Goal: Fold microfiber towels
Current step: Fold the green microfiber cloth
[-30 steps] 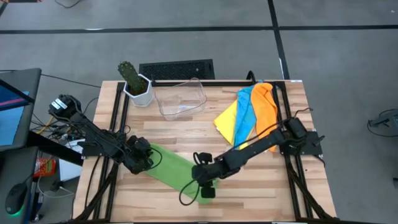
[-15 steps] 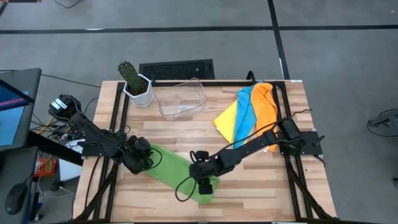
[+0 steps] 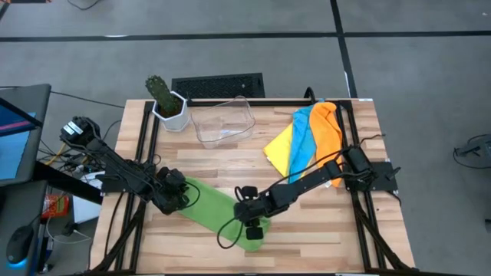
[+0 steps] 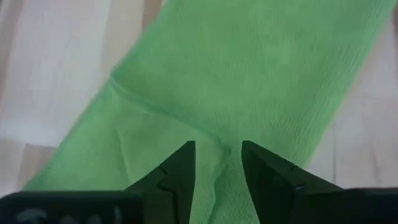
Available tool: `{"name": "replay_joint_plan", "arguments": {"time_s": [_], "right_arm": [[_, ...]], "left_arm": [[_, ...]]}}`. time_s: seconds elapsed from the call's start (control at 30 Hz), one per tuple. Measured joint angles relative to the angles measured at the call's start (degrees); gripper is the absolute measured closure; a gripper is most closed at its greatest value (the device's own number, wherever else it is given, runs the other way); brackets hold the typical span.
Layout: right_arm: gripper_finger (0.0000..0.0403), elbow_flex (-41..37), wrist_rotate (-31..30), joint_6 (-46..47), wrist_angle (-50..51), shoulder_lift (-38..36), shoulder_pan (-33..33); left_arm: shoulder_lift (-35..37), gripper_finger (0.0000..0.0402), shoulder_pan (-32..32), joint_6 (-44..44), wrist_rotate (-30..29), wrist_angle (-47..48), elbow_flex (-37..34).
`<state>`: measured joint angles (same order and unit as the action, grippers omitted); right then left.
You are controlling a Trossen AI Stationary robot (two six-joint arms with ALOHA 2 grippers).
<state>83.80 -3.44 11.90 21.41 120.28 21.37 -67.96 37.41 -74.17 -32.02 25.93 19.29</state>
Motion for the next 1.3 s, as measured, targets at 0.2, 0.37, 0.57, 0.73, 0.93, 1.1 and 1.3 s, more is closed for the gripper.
{"name": "replay_joint_plan", "arguments": {"time_s": [0.2, 0.37, 0.57, 0.73, 0.93, 1.1, 1.3], "right_arm": [[0.0239, -0.71, 0.34, 0.05, -0.26, 0.03, 0.00], [0.0248, -0.73, 0.34, 0.05, -0.35, 0.12, 0.00], [0.0269, -0.72, 0.56, 0.07, -0.94, 1.00, 0.01], [0.0295, -0.75, -0.13, 0.08, -0.59, 0.64, 0.01], [0.0361, -0.75, 0.92, 0.41, -0.40, 0.27, 0.01], [0.0389, -0.75, 1.41, 2.08, -0.44, 0.27, 0.62], [0.0393, 1.64, 1.61, 4.21, 2.33, 0.27, 2.03]], "left_arm": [[0.00, 0.0331, 0.00, 0.04, 0.03, 0.02, 0.00], [0.00, 0.0331, 0.00, 0.07, 0.00, 0.02, 0.00], [0.00, 0.0331, 0.00, 0.22, -0.06, 0.07, 0.00], [0.00, 0.0331, 0.02, 0.68, 0.17, 0.07, 0.00], [0.00, 0.0331, 0.02, 0.85, 0.16, 0.07, 0.00], [0.00, 0.0331, 0.02, 1.05, 0.16, 0.07, 0.00], [0.00, 0.0331, 0.02, 1.02, 0.16, 0.07, 0.00]]}}
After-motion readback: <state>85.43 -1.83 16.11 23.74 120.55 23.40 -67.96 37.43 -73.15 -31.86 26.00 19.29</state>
